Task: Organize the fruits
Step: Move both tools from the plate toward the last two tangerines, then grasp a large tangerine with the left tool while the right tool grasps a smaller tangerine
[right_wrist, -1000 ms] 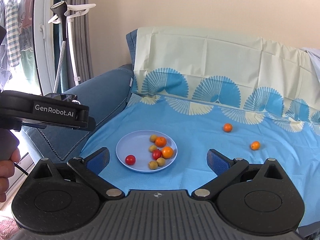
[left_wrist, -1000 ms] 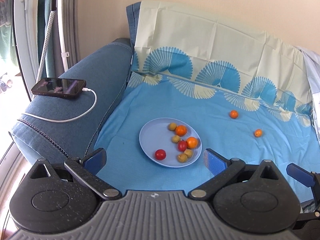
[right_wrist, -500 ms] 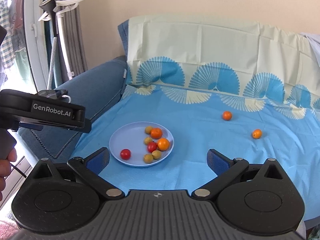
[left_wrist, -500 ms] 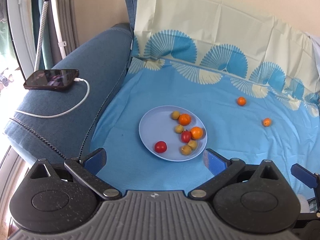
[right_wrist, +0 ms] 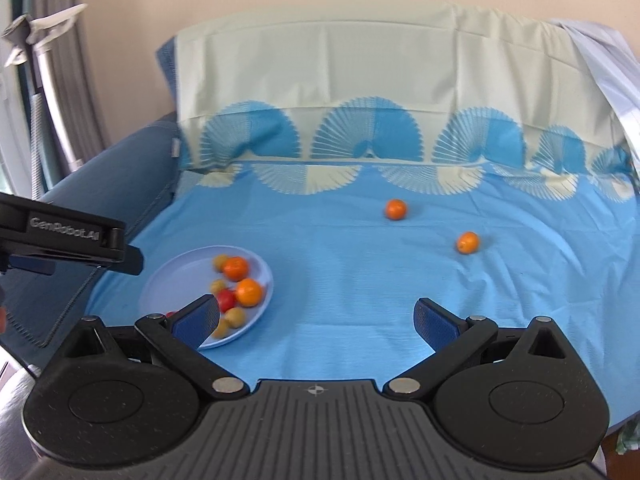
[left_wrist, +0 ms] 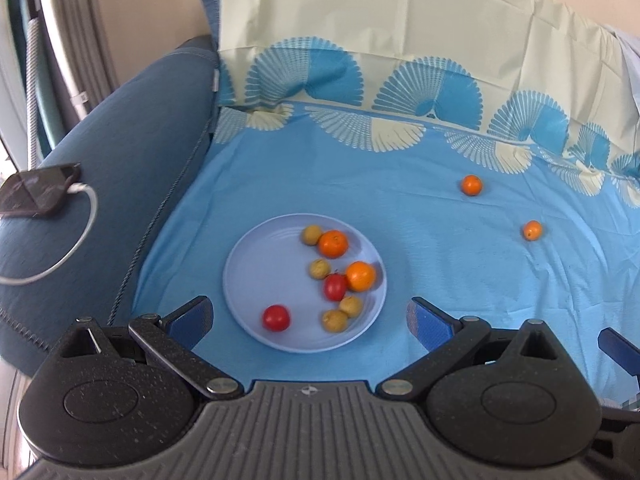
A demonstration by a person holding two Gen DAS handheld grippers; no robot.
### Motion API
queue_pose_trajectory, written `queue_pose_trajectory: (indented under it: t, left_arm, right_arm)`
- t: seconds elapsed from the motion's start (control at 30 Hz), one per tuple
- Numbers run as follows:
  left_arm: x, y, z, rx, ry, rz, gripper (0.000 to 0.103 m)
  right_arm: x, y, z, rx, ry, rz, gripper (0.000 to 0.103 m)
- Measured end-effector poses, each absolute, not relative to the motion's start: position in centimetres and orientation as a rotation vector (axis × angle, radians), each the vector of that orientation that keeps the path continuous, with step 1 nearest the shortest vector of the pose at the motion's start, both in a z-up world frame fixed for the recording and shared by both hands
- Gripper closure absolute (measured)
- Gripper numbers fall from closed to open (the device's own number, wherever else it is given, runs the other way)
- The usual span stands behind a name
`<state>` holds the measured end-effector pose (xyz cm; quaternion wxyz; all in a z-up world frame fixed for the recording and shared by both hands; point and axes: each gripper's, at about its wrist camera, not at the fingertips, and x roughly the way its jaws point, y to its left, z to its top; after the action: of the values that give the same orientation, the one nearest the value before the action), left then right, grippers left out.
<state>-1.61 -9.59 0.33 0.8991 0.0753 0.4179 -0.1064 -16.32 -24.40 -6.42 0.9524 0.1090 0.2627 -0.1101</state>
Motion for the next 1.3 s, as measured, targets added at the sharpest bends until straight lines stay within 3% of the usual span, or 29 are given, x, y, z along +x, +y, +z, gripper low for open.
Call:
queue_pose_trajectory:
  t: [0.53,1.03,1.17,1.3]
  left_arm:
    - [4.7,-21.6,-4.4,0.244,0.906,-0.322,0.000]
    - [18.2,-38.8,-13.2,0.311,0.908,-0.478,0.000]
    - [21.9,-41.4,-16.7,0.320,0.950,-0.447,0.000]
    - [24.7,-42.4,-19.2,0.320,0.981,-0.411,0.000]
  right_arm:
    - [-11.0,-35.6,-11.9,0.299,0.534,-0.431,0.001]
    - [2.3,-47.9,-20.5,0.271,0.583,-0.539,0.001]
    - [4.7,-49.9,-23.1,0.342,0.649,-0.540,0.001]
    - [5.1,-49.0,-23.8,0.227,0.625,-0.535,0.001]
